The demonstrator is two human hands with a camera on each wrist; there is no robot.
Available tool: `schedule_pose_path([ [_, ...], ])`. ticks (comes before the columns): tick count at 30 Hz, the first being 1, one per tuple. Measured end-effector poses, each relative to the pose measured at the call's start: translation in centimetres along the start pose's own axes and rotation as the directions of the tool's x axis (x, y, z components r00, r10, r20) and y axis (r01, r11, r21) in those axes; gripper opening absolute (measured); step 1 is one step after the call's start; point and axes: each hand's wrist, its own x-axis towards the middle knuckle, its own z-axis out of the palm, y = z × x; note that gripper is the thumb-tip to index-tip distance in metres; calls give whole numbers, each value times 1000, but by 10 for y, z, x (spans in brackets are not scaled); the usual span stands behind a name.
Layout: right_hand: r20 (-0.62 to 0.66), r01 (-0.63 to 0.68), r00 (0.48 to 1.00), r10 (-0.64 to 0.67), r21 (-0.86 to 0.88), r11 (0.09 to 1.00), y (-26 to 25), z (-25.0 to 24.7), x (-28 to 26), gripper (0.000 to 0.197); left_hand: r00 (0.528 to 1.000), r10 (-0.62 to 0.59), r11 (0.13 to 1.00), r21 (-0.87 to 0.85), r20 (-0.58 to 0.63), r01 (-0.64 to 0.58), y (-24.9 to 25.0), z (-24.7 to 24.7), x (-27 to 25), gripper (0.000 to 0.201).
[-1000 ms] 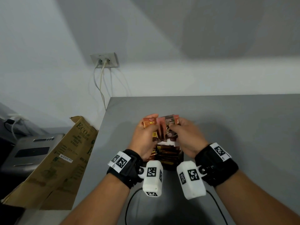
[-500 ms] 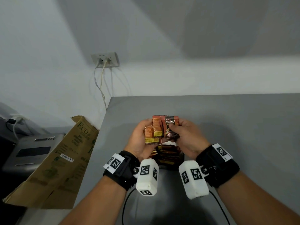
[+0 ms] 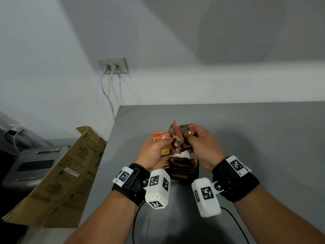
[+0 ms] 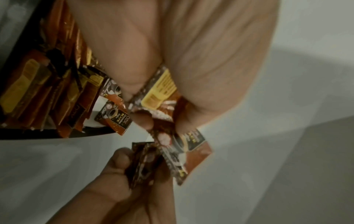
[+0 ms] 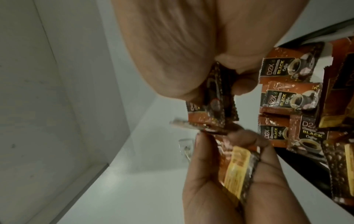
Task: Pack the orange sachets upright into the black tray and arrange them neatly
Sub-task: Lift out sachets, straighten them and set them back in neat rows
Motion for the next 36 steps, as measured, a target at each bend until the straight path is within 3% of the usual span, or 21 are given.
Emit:
schedule_pose_path([
  [2, -77, -43, 995, 58, 191, 981, -3, -8, 2, 26, 992, 40, 993, 119, -116, -26, 3, -4, 1, 16],
  [4, -17, -100, 993, 121, 447, 889, -6, -16, 3, 24, 979, 102, 967, 250, -175, -56, 4, -6, 3, 20],
  [5, 28, -119, 992, 120, 474, 872, -5, -18, 4, 25, 973, 134, 950, 305, -188, -72, 3, -7, 4, 22],
  [6, 65, -127, 992, 110, 413, 902, -4, -17, 4, 24, 968, 165, 933, 348, -191, -90, 1, -6, 6, 22],
  [9, 51, -113, 992, 112, 19, 993, 9, -8, 5, 20, 975, 182, 919, 375, -130, -122, -3, 2, 5, 23],
  [11, -4, -97, 995, 96, -51, 994, 11, -5, 5, 23, 987, 140, 951, 289, -78, -112, -2, 4, 3, 22],
  [14, -58, -108, 991, 117, 137, 985, 8, -9, 7, 25, 998, 35, 995, 97, -58, -30, 4, -1, 3, 21],
  [17, -63, -145, 981, 182, 385, 912, 6, -14, 9, 26, 997, -38, 998, -46, -70, 34, 8, -6, 3, 40],
  [22, 156, -201, 977, 143, 474, 857, 2, -9, -1, 32, 987, 99, 983, 170, -129, -76, 5, -2, 9, 42],
  [26, 134, -85, 989, 55, 233, 969, 5, 1, -5, 23, 994, 96, 995, 32, -52, -94, 4, 1, 5, 24],
  [29, 82, 7, 997, -7, -4, 1000, 9, 7, -6, 27, 995, -20, 997, -69, 93, 27, 7, 7, -2, 36],
  [31, 122, 97, 990, -74, -197, 976, 11, 15, -9, 24, 994, -30, 999, -41, 108, 35, 3, 11, -3, 38],
  [33, 166, 215, 974, -157, -439, 872, 10, 16, -5, 20, 996, -46, 998, -41, 74, 49, 1, 9, -2, 35],
  [34, 184, 245, 968, -172, -538, 807, 6, 13, -4, 32, 995, -64, 996, -57, 74, 69, 3, 8, -2, 32],
  [36, 284, 307, 945, -166, -582, 753, -5, 1, -5, 79, 992, -78, 991, -99, 96, 87, 8, 2, -1, 36],
])
